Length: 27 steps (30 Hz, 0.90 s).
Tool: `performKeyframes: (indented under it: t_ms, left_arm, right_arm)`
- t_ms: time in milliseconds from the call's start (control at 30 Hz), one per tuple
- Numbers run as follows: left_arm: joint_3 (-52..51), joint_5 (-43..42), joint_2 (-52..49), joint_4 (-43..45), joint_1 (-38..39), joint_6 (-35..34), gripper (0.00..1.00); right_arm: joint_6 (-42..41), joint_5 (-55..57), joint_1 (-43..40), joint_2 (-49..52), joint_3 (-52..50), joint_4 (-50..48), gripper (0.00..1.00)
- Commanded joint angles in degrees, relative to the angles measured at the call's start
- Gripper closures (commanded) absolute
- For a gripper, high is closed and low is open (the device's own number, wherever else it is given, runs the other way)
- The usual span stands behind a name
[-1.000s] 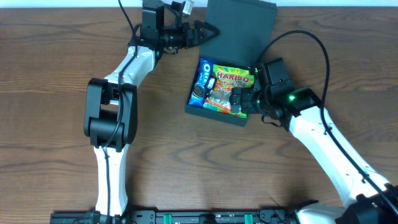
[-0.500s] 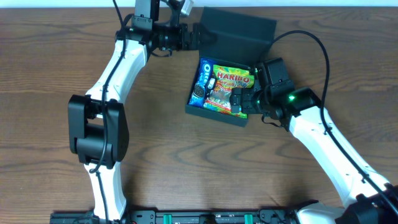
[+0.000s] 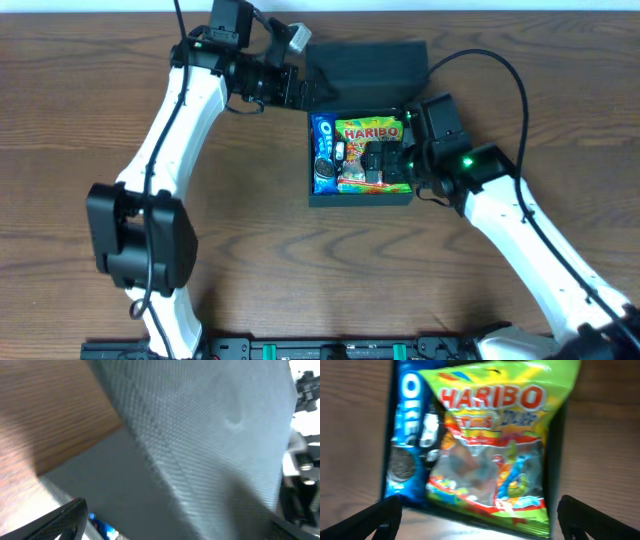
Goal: Pack container
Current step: 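Push the black lid over the box with the left gripper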
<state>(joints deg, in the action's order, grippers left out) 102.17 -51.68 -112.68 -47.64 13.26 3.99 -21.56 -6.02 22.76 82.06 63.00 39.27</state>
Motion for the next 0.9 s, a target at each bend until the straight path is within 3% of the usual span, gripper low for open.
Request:
performKeyframes:
  t_ms: [0,267,467,667,867]
  left_arm:
    - [0.33,4.70,3.52,-2.23,0.39,3.34,0.04]
    - [0.33,4.72,6.71,-10.99,2.21,6.36,0.04]
    - [0.33,5.57,8.46,-13.73,2.95,6.71,0.04]
    - [0.33,16.41,14.51,-17.40,2.95,6.64,0.04]
    - [0.31,21.38,23.71,-26.32,2.95,6.12,0.04]
  right_arm:
    - [-0.68,-0.68,2.23,-4.46,-0.11,0.11,0.01]
    - [-0.74,-0.63,7.06,-14.84,-0.11,2.40,0.01]
    - [-0.72,1.73,7.06,-16.57,-0.11,5.49,0.01]
    - [-0.72,3.98,7.06,-16.37,-0.11,6.58,0.01]
    - [-0.72,5.99,7.06,-13.09,-0.13,5.77,0.01]
